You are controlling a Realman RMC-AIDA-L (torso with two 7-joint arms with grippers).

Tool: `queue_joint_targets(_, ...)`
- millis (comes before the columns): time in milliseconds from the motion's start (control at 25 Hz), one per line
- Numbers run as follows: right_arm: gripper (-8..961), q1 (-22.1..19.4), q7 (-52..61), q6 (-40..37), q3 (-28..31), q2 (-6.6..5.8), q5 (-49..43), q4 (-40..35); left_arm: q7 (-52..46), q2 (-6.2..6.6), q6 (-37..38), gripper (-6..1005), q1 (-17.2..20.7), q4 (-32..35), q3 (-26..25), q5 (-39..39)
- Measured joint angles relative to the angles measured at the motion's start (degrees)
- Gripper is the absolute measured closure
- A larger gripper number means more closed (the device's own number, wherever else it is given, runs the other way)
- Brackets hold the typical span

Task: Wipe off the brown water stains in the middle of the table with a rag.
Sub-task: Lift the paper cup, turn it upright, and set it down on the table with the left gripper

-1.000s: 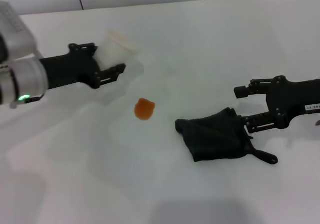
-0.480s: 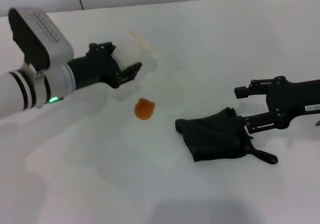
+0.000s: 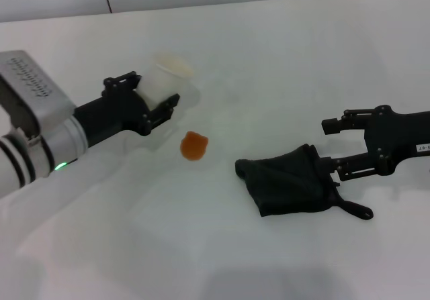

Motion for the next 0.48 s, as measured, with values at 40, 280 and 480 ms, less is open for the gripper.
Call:
queue_joint_targets(40,128,-0.09,0.03,0.0,0.0,0.0,0.0,0.0,0.01,0.08,0.47,431,0.42,-0.12,-0.02,-0.52)
queue_joint_targets(280,131,-0.16,0.09,0.02,0.0,0.06,0.01,0.36,-0.2,0.23,0.86,434,1.71,-0.96,0.02,-1.15)
queue_joint_targets(480,133,0.05,0.08,0.06,0.0,0.09,0.09,1.17,-0.04,0.09,0.22,437,1.88,-0.98,0.14,-0.72)
